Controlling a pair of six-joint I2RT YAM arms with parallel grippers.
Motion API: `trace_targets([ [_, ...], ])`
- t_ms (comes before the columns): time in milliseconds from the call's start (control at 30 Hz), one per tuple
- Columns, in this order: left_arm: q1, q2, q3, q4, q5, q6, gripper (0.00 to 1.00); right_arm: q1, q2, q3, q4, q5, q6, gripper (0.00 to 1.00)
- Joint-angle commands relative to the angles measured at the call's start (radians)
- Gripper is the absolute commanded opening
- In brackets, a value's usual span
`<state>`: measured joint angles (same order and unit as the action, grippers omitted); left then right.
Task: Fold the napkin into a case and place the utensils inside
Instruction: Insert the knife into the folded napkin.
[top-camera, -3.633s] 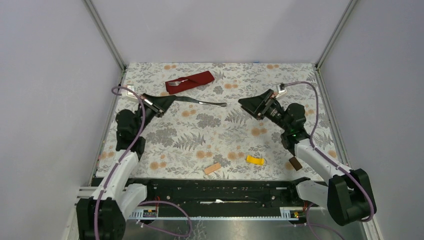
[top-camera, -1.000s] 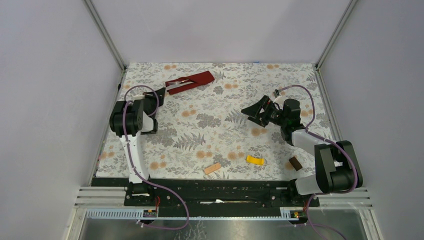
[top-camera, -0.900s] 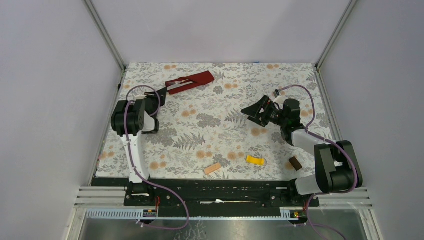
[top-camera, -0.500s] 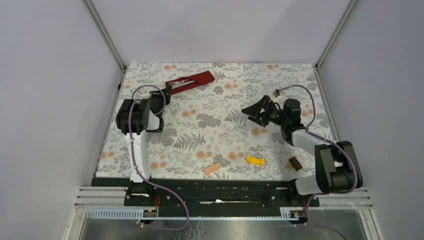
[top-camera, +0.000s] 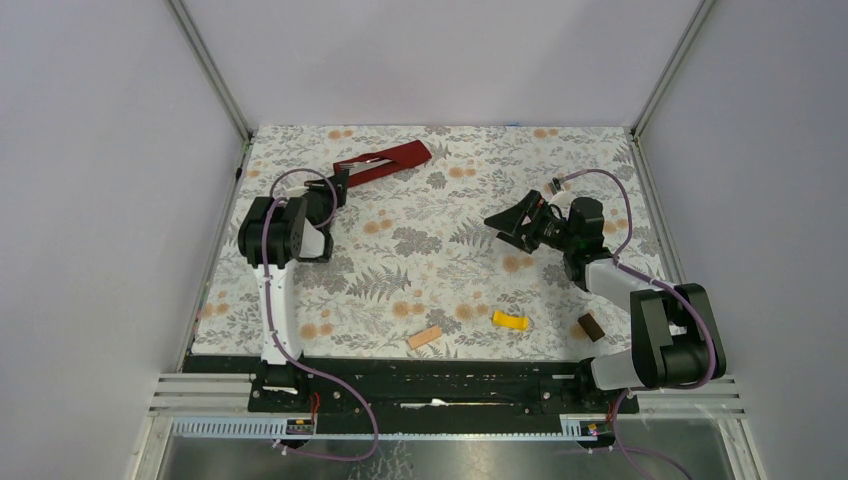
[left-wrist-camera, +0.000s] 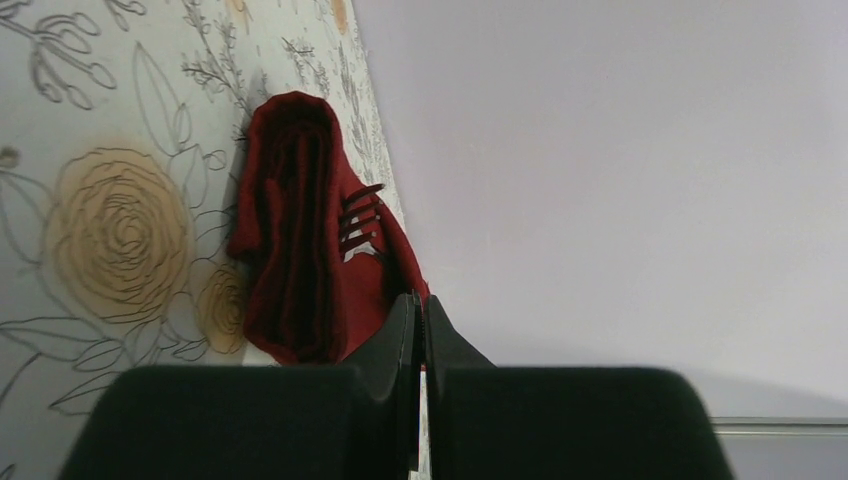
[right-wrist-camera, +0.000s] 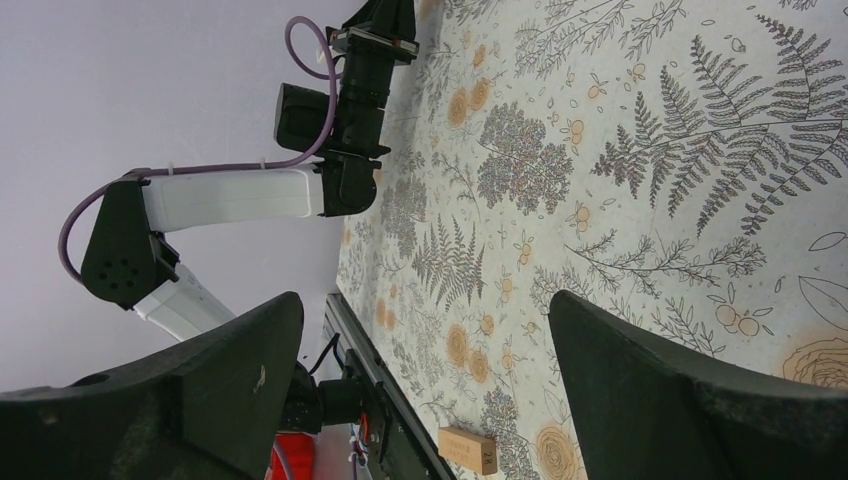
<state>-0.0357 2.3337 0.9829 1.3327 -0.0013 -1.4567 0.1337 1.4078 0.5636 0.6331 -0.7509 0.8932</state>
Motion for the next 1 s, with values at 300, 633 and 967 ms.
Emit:
trace_targets([
  [300, -0.019, 0.026, 0.024, 0.133, -0.017, -0.146, 0.00, -0.013, -0.017, 0.016, 0.025, -0.022, -0.019, 1.00],
  [633, -0.044, 0.058, 0.087, 0.056, -0.026, -0.109, 0.00, -0.013, -0.024, 0.007, 0.026, -0.022, -0.017, 1.00],
  [967, -0.045, 0.032, 0.133, -0.119, -0.016, -0.105, 0.12, -0.015, -0.025, 0.007, 0.026, -0.021, -0.019, 1.00],
])
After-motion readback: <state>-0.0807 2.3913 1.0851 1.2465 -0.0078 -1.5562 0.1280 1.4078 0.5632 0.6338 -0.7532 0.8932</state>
